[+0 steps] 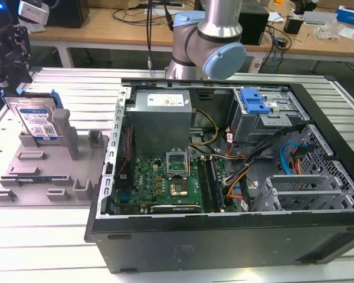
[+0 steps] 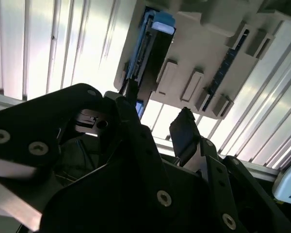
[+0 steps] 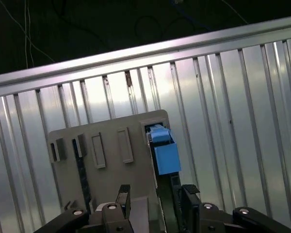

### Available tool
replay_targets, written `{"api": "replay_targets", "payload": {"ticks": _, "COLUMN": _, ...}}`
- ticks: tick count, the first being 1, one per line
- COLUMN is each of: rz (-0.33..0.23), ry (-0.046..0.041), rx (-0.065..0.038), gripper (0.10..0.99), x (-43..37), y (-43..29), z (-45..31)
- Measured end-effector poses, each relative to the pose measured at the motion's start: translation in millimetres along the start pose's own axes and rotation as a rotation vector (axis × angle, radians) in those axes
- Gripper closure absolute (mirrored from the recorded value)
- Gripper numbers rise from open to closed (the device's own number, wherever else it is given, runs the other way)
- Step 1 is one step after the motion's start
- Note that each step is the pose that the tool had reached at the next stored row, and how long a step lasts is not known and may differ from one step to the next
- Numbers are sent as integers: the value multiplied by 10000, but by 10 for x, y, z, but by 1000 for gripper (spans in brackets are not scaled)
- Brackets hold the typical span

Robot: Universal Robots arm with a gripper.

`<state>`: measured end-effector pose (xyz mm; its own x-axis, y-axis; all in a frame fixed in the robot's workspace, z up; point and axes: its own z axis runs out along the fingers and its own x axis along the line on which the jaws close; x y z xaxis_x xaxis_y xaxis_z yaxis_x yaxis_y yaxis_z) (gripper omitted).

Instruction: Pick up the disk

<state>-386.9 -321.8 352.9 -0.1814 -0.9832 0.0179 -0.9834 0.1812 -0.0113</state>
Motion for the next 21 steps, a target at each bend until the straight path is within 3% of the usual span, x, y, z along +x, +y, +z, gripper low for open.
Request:
{"api": "replay_targets", "payload": {"ticks": 5, "rz": -502, "ry": 54, "rx": 21, "gripper": 545, "x": -31, "y": 31, "z": 10}}
{"api": "replay_targets", "payload": {"ticks": 10, "rz": -674, "ry": 62, "rx": 27, "gripper": 545, "x": -81, "y": 137, "z": 50}}
{"api": "replay_targets", "payload": {"ticks": 21, "rz": -1843, "ry": 70, "rx": 52, "gripper": 545, "x": -64, "y": 240, "z": 116}}
